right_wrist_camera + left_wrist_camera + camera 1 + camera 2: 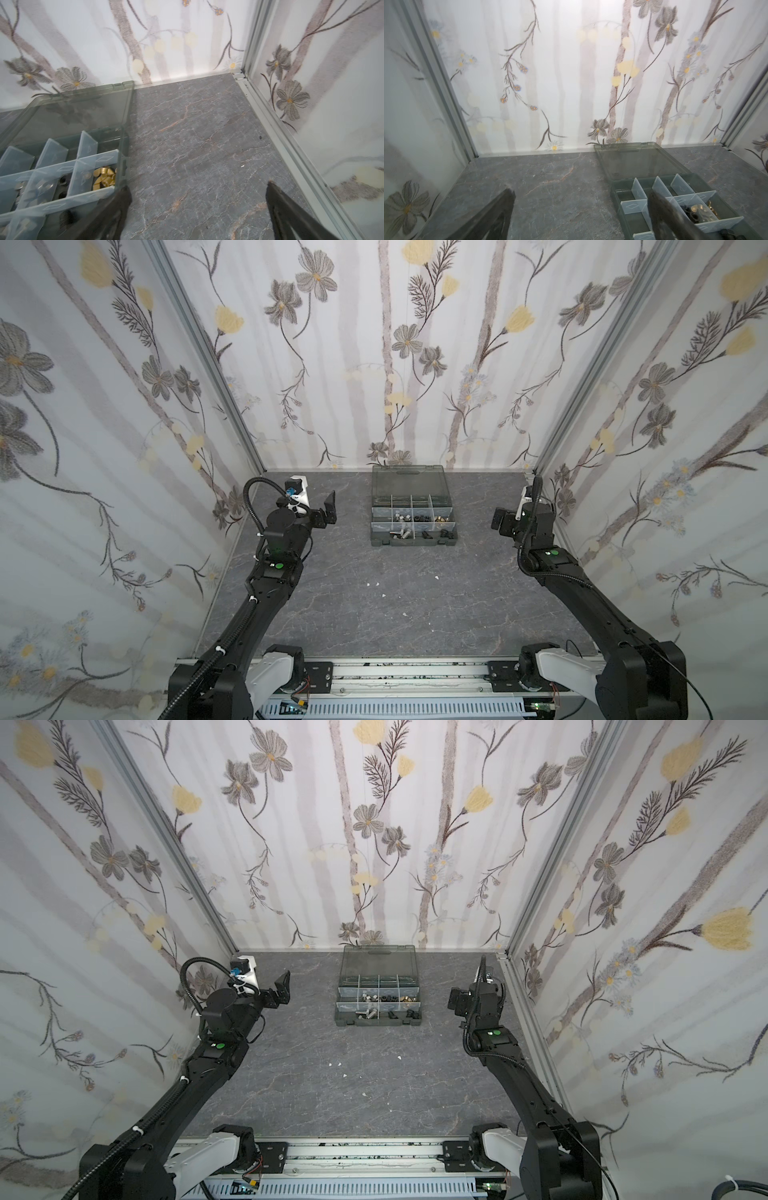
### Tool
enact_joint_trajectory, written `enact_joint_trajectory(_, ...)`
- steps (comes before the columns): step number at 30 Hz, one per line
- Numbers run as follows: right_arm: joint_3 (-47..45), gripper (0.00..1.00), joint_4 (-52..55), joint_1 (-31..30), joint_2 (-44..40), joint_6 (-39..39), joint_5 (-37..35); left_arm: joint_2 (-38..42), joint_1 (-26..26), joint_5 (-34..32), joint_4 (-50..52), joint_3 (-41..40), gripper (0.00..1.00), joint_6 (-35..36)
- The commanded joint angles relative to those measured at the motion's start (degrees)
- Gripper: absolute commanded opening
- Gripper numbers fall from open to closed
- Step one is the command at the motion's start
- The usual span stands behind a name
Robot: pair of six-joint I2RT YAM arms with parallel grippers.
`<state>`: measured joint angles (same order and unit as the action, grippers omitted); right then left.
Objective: Sort the screws and nuts into containers
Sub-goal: Reset both arms
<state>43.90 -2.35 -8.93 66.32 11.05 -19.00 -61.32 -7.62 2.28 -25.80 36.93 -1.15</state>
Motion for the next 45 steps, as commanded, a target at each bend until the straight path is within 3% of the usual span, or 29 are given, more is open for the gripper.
enact_joint_trajectory(1, -2.55, 1.0, -8.39, -0.04, 0.71, -1.87, -2.75, -1.26, 0.56, -4.19, -9.11, -5.4, 1.0, -3.31)
enact_joint_trajectory(8, -10.06, 1.0, -22.45, -0.12, 1.06, -2.03, 4.08, -11.92, 3.0, -12.08, -32.84, -20.38, 1.0, -4.17)
enact_joint_trajectory(10, -14.03, 1.0, -29.87, -0.21, 0.12, -2.95, 5.27, -12.74, 3.62, -13.77, -29.81, -18.58, 1.0, -2.95)
enact_joint_trajectory(13, -21.26, 1.0, -42.22, -0.21, -1.51, -5.98, 5.97, -15.03, 5.1, -13.29, -38.57, -21.16, 1.0, -1.6)
enact_joint_trajectory(15, -25.23, 1.0, -48.4, -0.21, -2.16, -7.0, 5.48, -14.82, 6.88, -12.25, -37.61, -20.77, 1.0, -3.79)
enact_joint_trajectory(19, -26.56, 1.0, -46.71, -0.12, -3.21, -7.01, 3.87, -13.82, 9.29, -7.26, -39.27, -22.25, 1.0, -5.22)
enact_joint_trajectory(31, -30.81, 1.0, -54.35, -0.05, -1.32, -9.46, 0.11, -12.42, 10.86, -4.57, -50.61, -30.58, 1.0, -6.97)
enact_joint_trajectory(37, -29.7, 1.0, -56.15, 0.05, 1.5, -9.29, -0.29, -27.5, 10.9, -5.17, -77.99, -38.7, 1.0, -7.48)
enact_joint_trajectory(40, -29.93, 1.0, -57.71, 0.24, 1.87, -9.54, 0.02, -32.58, 10.86, -0.65, -77.95, -35.52, 1.0, -5.76)
enact_joint_trajectory(45, -30.19, 1.0, -58.42, 0.62, 2.38, -11.23, 0.21, -32.31, 11.09, -1.0, -75.06, -34.2, 1.0, -6.07)
